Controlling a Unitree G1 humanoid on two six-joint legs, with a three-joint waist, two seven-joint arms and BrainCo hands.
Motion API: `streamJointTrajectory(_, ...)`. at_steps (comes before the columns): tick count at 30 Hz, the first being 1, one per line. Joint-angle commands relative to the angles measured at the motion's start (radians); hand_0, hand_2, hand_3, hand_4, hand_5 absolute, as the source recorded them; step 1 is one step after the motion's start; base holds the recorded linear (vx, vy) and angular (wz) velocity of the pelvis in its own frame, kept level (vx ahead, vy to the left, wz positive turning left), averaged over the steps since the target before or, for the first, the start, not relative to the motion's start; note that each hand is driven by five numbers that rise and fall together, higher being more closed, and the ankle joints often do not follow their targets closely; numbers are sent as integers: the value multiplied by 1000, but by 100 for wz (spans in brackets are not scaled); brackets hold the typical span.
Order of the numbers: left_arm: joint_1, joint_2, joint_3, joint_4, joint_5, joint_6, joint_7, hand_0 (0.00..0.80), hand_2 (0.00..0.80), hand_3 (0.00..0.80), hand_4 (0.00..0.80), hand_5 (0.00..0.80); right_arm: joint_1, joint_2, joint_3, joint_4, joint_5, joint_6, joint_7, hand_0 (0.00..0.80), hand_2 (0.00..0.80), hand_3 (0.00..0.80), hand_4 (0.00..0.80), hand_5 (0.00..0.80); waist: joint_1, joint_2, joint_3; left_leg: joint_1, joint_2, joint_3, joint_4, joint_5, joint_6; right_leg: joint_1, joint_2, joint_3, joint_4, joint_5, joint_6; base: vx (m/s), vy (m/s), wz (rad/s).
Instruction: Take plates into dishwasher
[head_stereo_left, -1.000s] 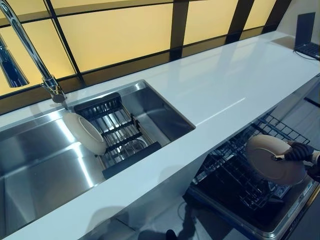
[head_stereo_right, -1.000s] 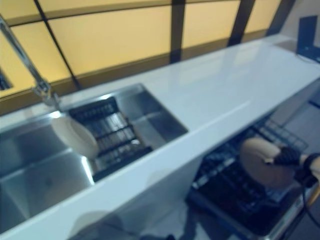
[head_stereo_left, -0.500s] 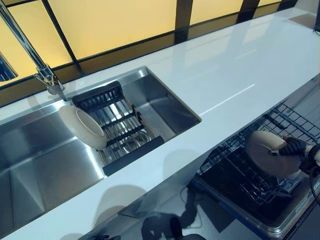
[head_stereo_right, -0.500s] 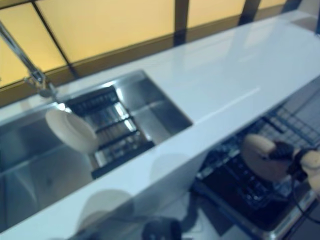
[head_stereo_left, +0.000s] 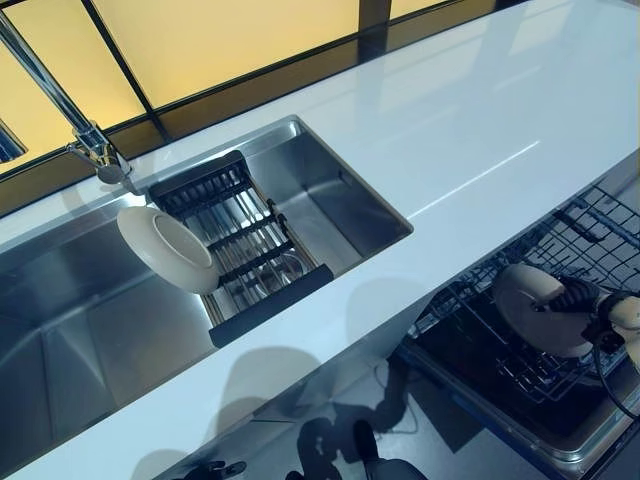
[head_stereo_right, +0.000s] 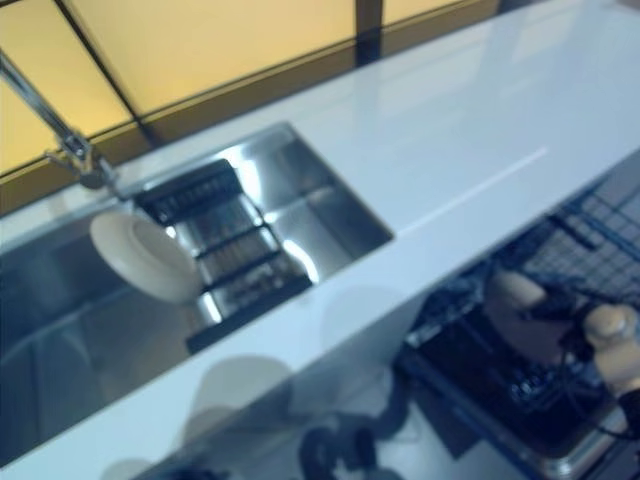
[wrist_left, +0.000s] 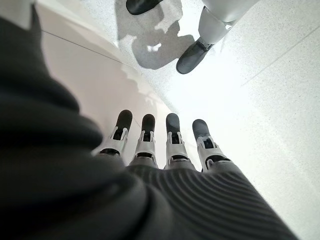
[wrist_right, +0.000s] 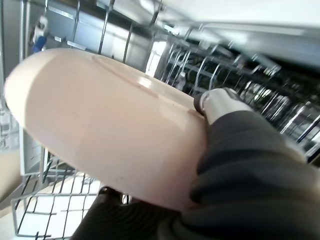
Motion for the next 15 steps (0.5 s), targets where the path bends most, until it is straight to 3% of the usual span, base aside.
streamJointTrajectory(1,-55,28,-13,5,-50,-20,15,0,0,0,0,0,-104,42,51,62,-30,-24,-20,800,800,800,800,800,20,-8,-15,-17,-16,-63,10,-37,17,30,-7,-102,25,-87,59,0,0,0)
streamJointTrajectory(15,-76,25,-29,-3,-67,-23,9,0,0,0,0,0,-143,71,114,172,-69,-43,-43,800,800,800,800,800,36,14,-8,-28,-20,-81,10,-30,13,27,-10,-99,24,-88,55,0,2,1)
